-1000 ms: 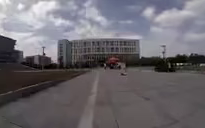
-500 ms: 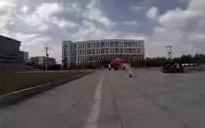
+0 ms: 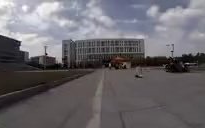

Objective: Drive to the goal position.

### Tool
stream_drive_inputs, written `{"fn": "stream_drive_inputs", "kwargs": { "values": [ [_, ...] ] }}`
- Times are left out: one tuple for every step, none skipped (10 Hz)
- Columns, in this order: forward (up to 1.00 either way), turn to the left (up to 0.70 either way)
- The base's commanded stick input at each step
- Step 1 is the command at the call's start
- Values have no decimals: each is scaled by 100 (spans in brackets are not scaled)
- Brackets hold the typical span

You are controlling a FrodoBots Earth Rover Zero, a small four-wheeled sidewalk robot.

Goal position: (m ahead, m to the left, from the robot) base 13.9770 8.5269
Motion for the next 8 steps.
{"fn": "stream_drive_inputs", "kwargs": {
  "values": [
    [100, 2],
    [100, 2],
    [100, 2],
    [100, 3],
    [100, 21],
    [100, 40],
    [100, 2],
    [100, 2]
  ]
}}
